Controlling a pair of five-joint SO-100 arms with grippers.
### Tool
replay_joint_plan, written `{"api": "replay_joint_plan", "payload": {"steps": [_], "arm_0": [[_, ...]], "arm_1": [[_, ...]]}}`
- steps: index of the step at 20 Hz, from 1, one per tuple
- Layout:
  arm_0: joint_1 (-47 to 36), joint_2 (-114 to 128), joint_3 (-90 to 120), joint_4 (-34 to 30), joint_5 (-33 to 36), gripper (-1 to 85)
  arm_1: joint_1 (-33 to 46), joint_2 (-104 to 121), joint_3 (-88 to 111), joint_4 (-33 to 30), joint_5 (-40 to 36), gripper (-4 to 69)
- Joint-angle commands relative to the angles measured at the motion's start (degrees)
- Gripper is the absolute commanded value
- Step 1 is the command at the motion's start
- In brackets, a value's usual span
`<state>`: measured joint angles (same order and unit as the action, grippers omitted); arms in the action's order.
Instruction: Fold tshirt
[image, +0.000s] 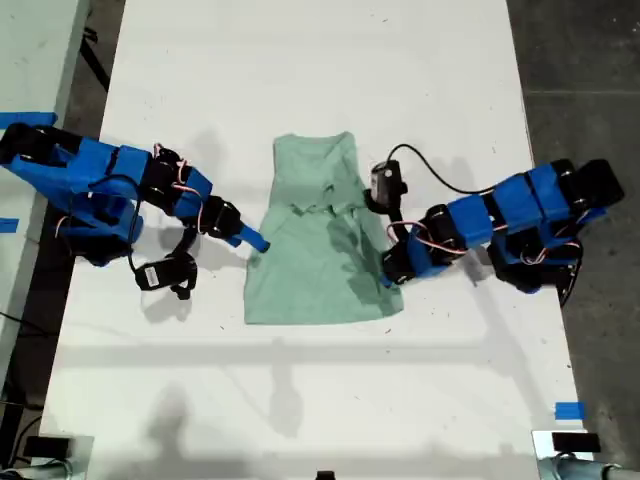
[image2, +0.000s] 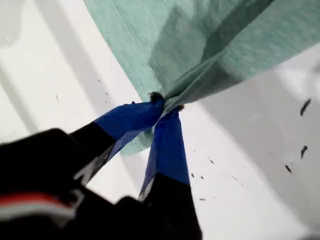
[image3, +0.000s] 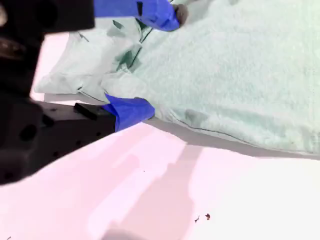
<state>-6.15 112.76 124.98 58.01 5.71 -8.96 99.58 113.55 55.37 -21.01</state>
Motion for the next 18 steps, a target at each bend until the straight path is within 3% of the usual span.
{"api": "replay_joint_plan", "payload": {"steps": [1,4,5,6,7,9,14,15,18], "arm_0": [[1.0,2.2,-1.1,0.0,-1.0,25.3],[1.1,2.5,-1.1,0.1,-1.4,25.3],[1.1,2.6,-1.1,0.1,-1.4,25.3],[1.1,2.7,-1.1,0.1,-1.4,25.2],[1.0,2.9,-1.1,0.1,-1.4,25.2],[1.0,3.5,-1.2,0.4,-1.6,25.2],[1.3,4.1,-1.3,1.5,-2.4,25.2],[1.4,4.2,-1.3,1.5,-2.5,25.2],[1.8,4.6,-1.4,1.6,-3.6,25.2]], "arm_1": [[1.4,-7.5,-11.4,-3.7,-1.1,-1.4],[2.1,-17.5,-12.5,-12.9,-0.1,-1.3],[2.2,-20.9,-12.5,-17.1,0.1,2.2],[2.2,-24.3,-13.1,-20.0,-0.1,18.1],[2.1,-26.7,-14.8,-19.9,-0.4,28.7],[1.4,-25.1,-17.6,-14.4,-0.6,27.3],[1.8,-14.2,-37.4,17.4,-5.2,25.2],[2.1,-12.3,-40.5,20.9,-5.9,25.1],[3.3,-5.4,-40.3,23.9,-7.9,24.8]]}}
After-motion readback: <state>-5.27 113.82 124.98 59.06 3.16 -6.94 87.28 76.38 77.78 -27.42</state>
